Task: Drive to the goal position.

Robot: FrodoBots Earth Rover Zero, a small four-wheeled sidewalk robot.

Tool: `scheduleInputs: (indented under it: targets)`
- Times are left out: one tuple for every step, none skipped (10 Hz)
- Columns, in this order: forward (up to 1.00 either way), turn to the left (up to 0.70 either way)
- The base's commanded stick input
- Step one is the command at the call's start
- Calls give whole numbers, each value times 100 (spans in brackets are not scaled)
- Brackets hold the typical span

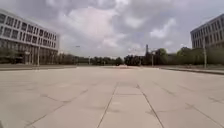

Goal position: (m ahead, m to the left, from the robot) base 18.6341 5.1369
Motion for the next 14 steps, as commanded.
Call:
scheduleInputs:
  targets:
    - [50,-2]
    - [50,-2]
    - [50,-2]
    - [50,-2]
    - [50,-2]
    - [50,-2]
    - [50,-2]
    - [50,-2]
    - [50,-2]
    - [50,-2]
    - [50,-2]
    - [50,-2]
    - [50,-2]
    - [50,-2]
